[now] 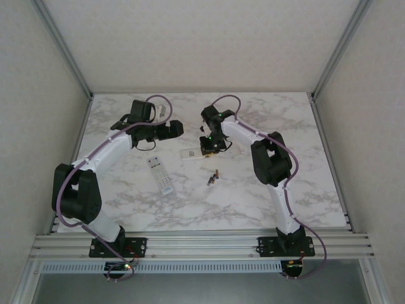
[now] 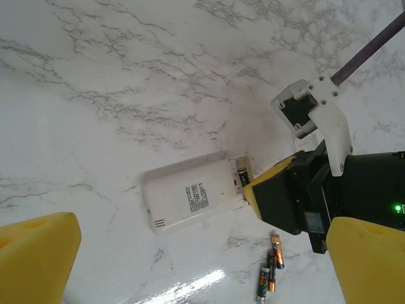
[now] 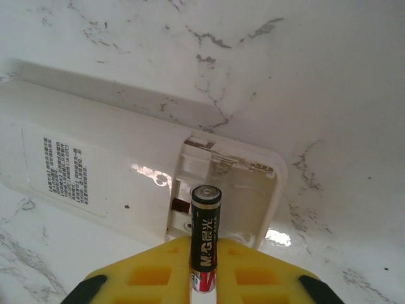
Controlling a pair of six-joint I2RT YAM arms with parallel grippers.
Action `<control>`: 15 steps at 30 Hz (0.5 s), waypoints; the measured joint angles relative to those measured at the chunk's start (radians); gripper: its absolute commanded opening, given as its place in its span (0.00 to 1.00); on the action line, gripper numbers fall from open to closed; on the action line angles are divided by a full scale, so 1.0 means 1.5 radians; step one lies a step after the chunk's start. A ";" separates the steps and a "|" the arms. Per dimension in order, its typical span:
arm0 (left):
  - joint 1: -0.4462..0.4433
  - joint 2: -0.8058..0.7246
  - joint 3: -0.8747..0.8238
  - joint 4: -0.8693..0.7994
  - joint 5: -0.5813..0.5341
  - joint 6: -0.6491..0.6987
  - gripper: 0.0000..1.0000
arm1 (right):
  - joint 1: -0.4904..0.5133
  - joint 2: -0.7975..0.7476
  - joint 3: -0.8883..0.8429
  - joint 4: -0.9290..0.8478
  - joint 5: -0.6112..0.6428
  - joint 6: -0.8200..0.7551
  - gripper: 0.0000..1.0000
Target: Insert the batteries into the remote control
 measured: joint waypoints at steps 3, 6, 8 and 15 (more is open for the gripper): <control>0.000 0.005 0.000 0.000 0.000 0.000 1.00 | 0.000 0.000 0.001 0.000 -0.002 0.004 0.23; 0.000 0.008 0.000 -0.002 0.000 0.000 1.00 | 0.000 0.000 0.003 -0.002 -0.002 0.004 0.23; 0.000 0.009 0.000 -0.003 0.000 0.000 1.00 | 0.000 0.000 0.005 -0.004 -0.001 0.004 0.21; 0.000 0.022 0.002 -0.012 0.000 0.003 1.00 | 0.000 0.000 0.008 -0.012 0.002 0.004 0.21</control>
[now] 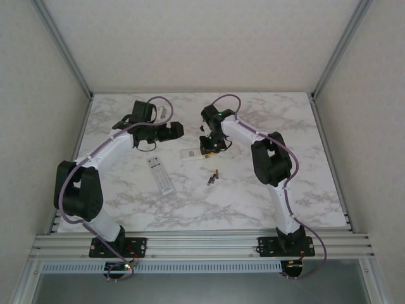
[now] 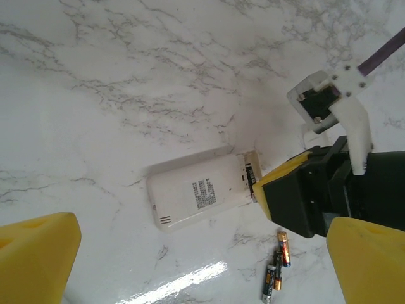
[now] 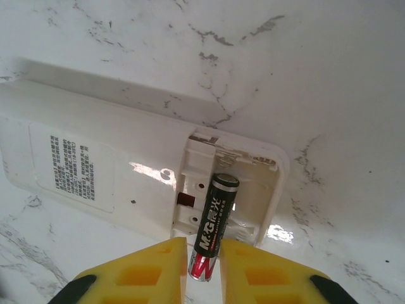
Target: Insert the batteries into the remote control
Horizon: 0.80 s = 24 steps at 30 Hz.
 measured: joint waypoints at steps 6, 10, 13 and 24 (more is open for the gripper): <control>0.000 0.062 0.017 -0.034 0.020 0.009 0.89 | 0.000 0.000 -0.001 -0.002 0.017 0.000 0.19; -0.002 0.096 0.028 -0.052 0.032 0.019 0.77 | 0.000 0.000 -0.001 0.000 0.016 0.003 0.18; -0.004 0.118 0.038 -0.061 0.037 0.025 0.71 | 0.000 0.000 -0.001 0.000 0.014 0.007 0.18; -0.007 0.196 0.071 -0.097 0.083 0.054 0.65 | 0.000 0.003 -0.001 0.000 0.007 0.010 0.17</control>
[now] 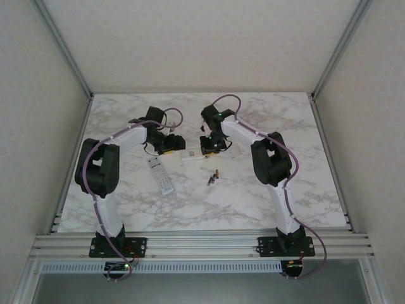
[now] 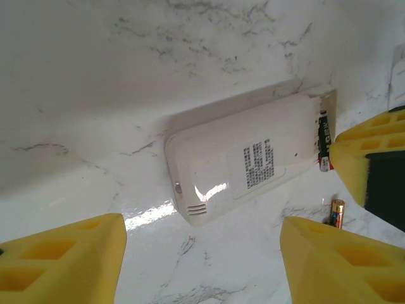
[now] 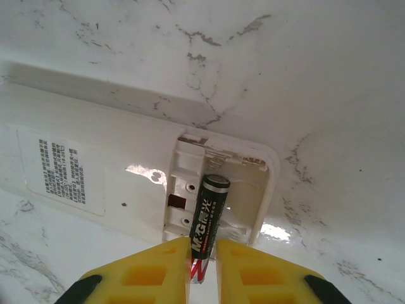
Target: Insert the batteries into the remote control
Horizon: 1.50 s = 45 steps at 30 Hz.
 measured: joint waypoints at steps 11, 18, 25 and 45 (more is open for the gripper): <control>-0.011 0.050 0.017 -0.017 0.023 0.027 0.54 | 0.000 0.006 0.001 0.005 -0.005 0.003 0.16; -0.017 0.095 0.057 -0.041 0.034 0.057 0.46 | 0.000 0.016 0.015 0.000 -0.002 0.012 0.16; -0.023 0.106 0.073 -0.060 0.016 0.068 0.39 | 0.006 0.019 0.017 0.009 0.021 0.014 0.15; -0.028 0.107 0.075 -0.059 0.011 0.054 0.41 | 0.025 -0.045 0.004 0.051 0.080 0.018 0.28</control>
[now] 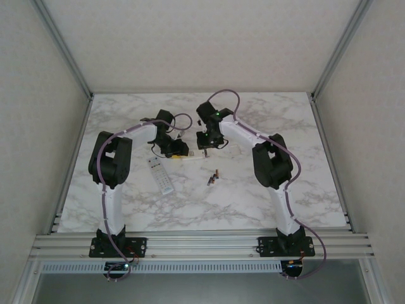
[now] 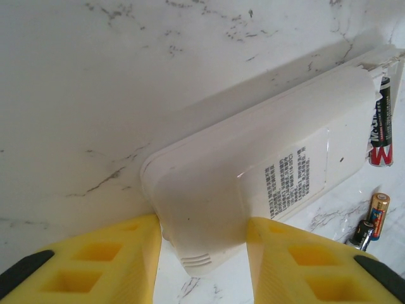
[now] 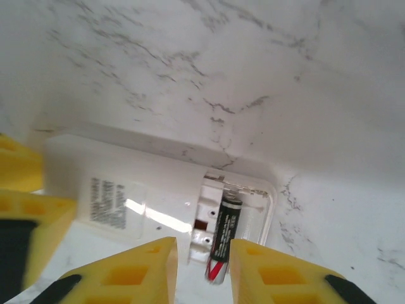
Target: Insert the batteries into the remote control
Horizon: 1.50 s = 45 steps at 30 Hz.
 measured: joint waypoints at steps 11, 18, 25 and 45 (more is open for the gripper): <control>0.000 0.000 0.001 -0.001 0.001 -0.005 0.41 | 0.001 -0.134 -0.161 0.060 -0.016 0.152 0.20; 0.000 0.000 0.001 -0.001 0.001 -0.005 0.40 | 0.002 -0.122 -0.178 0.086 -0.023 0.172 0.19; 0.000 0.000 0.001 -0.001 0.001 -0.005 0.39 | 0.001 -0.083 -0.166 0.100 -0.021 0.171 0.19; 0.000 0.000 0.001 -0.001 0.001 -0.005 0.39 | 0.001 -0.045 -0.162 0.126 -0.025 0.163 0.16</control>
